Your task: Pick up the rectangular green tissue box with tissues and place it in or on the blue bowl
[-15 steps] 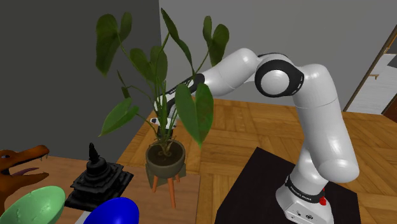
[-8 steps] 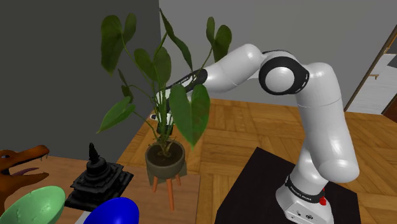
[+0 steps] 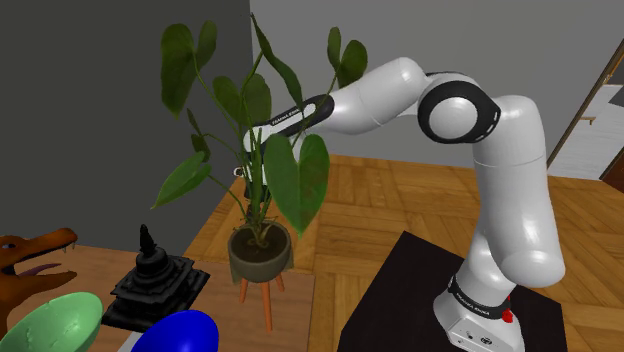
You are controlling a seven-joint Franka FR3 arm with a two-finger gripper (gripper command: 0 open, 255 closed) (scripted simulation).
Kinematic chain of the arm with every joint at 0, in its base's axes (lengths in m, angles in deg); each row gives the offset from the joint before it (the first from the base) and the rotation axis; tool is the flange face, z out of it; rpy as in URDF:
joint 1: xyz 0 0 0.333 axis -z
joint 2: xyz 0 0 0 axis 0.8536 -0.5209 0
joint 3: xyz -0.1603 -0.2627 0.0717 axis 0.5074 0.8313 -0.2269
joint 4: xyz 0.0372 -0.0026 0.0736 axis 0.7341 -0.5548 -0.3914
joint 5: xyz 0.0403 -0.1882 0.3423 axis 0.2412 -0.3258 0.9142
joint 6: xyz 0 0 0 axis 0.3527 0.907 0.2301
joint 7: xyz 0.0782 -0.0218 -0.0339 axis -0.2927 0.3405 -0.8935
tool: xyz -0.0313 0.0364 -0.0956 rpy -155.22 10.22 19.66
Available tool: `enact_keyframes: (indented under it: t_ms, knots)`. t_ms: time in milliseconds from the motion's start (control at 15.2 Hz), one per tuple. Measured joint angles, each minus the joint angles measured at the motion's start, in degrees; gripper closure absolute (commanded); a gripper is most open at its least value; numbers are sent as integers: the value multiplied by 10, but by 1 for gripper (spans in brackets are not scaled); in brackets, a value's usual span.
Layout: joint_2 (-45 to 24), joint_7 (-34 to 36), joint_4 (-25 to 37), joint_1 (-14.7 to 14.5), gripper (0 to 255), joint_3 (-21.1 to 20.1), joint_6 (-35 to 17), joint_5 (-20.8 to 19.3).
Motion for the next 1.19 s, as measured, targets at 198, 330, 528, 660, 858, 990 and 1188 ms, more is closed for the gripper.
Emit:
enact_keyframes:
  t_ms: [198,330,528,660,858,990,1188]
  knots:
    - [13,11,3,-1,255,2,13,-5]
    - [20,17,7,0,255,3,22,-9]
    - [32,28,10,0,255,5,36,-16]
    - [40,34,14,0,255,6,46,-19]
    - [49,46,24,0,255,8,61,-24]
    - [56,54,30,0,255,8,71,-28]
    - [67,65,36,0,255,9,88,-33]
